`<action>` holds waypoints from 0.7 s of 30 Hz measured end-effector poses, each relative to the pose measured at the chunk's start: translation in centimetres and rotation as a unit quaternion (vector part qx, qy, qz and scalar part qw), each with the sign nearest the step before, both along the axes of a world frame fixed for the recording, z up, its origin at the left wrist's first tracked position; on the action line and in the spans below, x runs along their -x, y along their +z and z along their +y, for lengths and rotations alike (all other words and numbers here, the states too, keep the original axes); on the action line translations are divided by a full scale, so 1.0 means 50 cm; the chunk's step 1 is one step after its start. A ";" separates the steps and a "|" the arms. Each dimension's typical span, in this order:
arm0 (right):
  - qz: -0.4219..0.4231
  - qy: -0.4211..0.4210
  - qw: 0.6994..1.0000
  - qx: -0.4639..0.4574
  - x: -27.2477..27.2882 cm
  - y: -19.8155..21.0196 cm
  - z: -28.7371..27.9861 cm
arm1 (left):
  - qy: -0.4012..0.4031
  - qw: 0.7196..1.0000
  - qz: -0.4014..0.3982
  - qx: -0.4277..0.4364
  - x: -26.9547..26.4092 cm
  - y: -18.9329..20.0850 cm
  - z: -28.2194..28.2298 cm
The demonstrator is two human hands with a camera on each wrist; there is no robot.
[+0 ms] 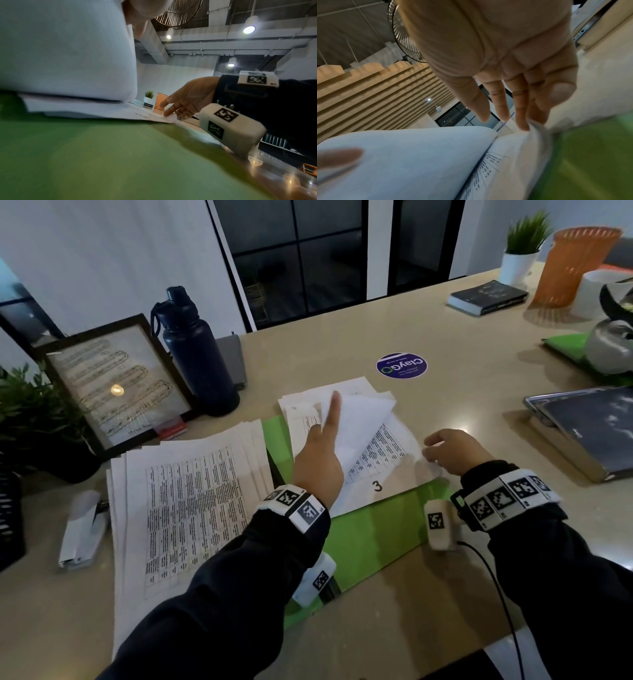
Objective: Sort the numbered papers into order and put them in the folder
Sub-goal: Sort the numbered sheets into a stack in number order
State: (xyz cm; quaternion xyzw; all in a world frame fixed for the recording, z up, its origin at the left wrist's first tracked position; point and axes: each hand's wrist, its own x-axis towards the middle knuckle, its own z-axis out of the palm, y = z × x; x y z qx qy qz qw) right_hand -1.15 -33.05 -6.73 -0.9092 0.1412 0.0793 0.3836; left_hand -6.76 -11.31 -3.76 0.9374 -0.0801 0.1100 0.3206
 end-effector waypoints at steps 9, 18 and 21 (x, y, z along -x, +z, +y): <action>0.052 -0.035 0.990 -0.127 0.017 -0.002 0.010 | -0.051 0.994 0.046 -0.080 -0.010 -0.010 -0.014; -0.003 0.049 0.927 -0.371 0.057 0.033 0.063 | -0.159 0.973 0.096 -0.135 -0.010 -0.020 -0.028; 0.017 0.044 0.937 -0.347 0.058 0.035 0.068 | -0.152 0.978 0.091 -0.114 -0.013 -0.024 -0.024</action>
